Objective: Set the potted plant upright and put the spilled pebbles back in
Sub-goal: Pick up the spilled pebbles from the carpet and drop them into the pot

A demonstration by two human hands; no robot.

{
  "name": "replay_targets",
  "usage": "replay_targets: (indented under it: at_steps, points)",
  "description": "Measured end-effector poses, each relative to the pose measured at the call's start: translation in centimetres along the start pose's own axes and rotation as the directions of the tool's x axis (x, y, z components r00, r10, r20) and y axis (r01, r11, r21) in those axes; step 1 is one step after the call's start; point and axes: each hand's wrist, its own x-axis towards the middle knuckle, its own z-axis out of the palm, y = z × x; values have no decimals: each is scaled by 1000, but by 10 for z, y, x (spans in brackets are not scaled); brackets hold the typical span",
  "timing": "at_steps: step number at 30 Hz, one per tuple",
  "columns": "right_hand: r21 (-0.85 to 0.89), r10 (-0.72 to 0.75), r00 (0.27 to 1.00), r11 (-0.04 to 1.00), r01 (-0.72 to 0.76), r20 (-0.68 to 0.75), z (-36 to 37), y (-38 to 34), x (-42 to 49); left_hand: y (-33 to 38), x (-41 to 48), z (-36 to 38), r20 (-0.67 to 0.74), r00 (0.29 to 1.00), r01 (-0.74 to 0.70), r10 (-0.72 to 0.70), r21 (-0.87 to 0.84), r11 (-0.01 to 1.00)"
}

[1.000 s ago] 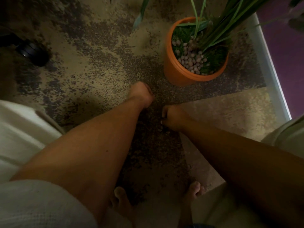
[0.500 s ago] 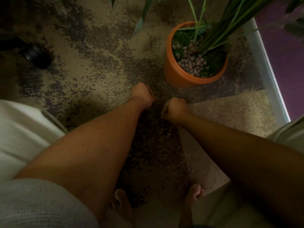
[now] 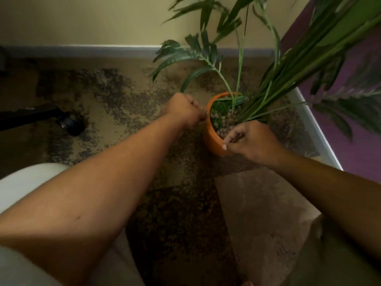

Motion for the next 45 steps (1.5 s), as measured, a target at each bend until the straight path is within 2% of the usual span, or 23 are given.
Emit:
replay_targets:
  at_steps: [3, 9, 12, 18, 26, 31, 33, 35, 36, 38, 40, 42, 43, 45]
  points:
    - [63, 69, 994, 996, -65, -78, -10, 14, 5, 17, 1, 17, 85, 996, -14, 13, 6, 1000]
    - [140, 156, 978, 981, -136, -137, -5, 34, 10, 13, 13, 42, 44, 999, 14, -15, 8, 1000]
    - [142, 202, 971, 973, -184, -126, -3, 44, 8, 12, 14, 44, 40, 999, 22, -21, -17, 1000]
    - [298, 292, 951, 921, -252, -99, -3, 45, 15, 6, 21, 42, 11, 996, 86, -86, -179, 980]
    - [358, 370, 928, 873, -331, -46, -4, 49, 23, -3, 19, 43, 7, 997, 76, -77, -221, 972]
    - [300, 338, 940, 902, -310, -45, -11, 50, 23, 2, 15, 39, -74, 997, -4, -20, -315, 949]
    - [297, 359, 929, 900, -320, -86, -10, 49, 23, 0, 12, 37, -147, 989, -33, -28, -399, 916]
    - [333, 366, 927, 887, -319, -88, -5, 43, 19, -8, 7, 35, -285, 956, -70, -66, -442, 894]
    - [344, 347, 936, 887, -309, -55, 1, 37, 15, -16, 2, 34, -376, 924, -89, -72, -394, 915]
    - [344, 235, 970, 907, -243, 66, 16, 22, 4, -37, -13, 35, -501, 865, -61, -38, -179, 982]
    - [342, 133, 963, 916, -210, 235, 37, 5, -8, -65, -32, 41, -457, 889, 43, -6, 69, 997]
    - [215, 89, 906, 957, -193, 414, 58, -4, -16, -94, -51, 52, -182, 981, 136, -72, 368, 920]
    - [114, 110, 870, 976, -186, 481, 68, -5, -18, -105, -60, 60, -6, 990, 124, -142, 522, 844]
    - [7, 209, 844, 970, -245, 494, 88, 6, -17, -122, -77, 74, 243, 940, -4, -238, 707, 707]
